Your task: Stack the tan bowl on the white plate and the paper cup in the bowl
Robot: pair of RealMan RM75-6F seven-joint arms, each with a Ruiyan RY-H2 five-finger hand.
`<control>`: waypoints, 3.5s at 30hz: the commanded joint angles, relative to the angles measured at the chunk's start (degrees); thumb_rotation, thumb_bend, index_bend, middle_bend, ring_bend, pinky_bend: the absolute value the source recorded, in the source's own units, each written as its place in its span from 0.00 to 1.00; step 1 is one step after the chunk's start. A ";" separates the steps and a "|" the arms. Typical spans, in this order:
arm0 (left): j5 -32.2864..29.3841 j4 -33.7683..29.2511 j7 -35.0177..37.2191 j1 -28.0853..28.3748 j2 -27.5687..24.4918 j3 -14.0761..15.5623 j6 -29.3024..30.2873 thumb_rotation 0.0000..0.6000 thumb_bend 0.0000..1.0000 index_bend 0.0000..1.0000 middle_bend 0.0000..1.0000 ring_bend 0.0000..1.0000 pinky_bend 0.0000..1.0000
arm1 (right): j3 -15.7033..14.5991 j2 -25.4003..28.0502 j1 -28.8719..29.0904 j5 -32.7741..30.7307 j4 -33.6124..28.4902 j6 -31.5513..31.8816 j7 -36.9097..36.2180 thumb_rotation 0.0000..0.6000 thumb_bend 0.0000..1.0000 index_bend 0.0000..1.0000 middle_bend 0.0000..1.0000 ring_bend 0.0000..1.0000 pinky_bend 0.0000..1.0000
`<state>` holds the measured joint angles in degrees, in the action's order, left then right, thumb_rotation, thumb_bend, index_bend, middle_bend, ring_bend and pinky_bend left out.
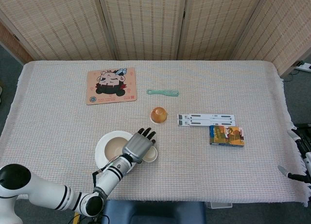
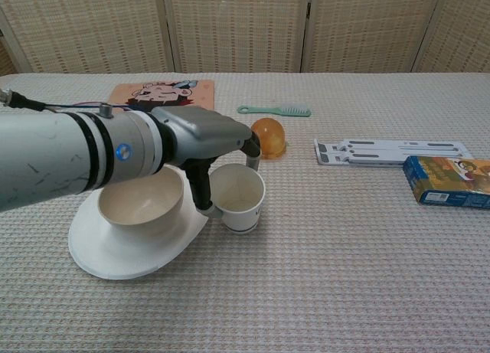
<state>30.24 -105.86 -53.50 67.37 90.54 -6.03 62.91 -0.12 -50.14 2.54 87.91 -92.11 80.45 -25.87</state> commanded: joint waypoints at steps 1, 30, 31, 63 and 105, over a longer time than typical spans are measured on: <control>-0.07 -1.04 0.21 0.01 -0.46 -0.36 0.65 1.00 0.25 0.40 0.12 0.00 0.16 | -0.03 -0.03 0.09 -0.02 -0.05 -0.18 0.16 1.00 0.21 0.00 0.00 0.00 0.00; -11.51 -20.37 0.66 0.73 -17.21 -5.07 8.86 1.00 0.25 0.41 0.13 0.00 0.16 | 0.27 -0.68 1.06 -1.85 -1.28 -2.39 3.95 1.00 0.21 0.00 0.00 0.00 0.00; -11.49 -21.01 0.94 0.48 -18.23 -5.08 8.99 1.00 0.25 0.41 0.13 0.00 0.16 | 0.31 -0.76 1.14 -2.05 -1.41 -2.59 4.36 1.00 0.21 0.00 0.00 0.00 0.00; -5.59 -19.76 12.01 -6.70 -24.60 1.38 2.32 1.00 0.25 0.42 0.13 0.00 0.16 | 0.46 -1.05 1.23 -2.75 -2.69 -3.00 7.00 1.00 0.21 0.00 0.00 0.00 0.00; 3.15 -4.14 23.01 -11.68 -17.26 4.55 -7.56 1.00 0.23 0.30 0.13 0.00 0.16 | 0.82 -1.09 1.36 -3.54 -2.34 -3.57 6.75 1.00 0.21 0.00 0.00 0.00 0.00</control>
<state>33.31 -110.01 -30.49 55.72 73.24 -1.44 55.27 0.70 -51.23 3.90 84.36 -94.46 76.88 -19.12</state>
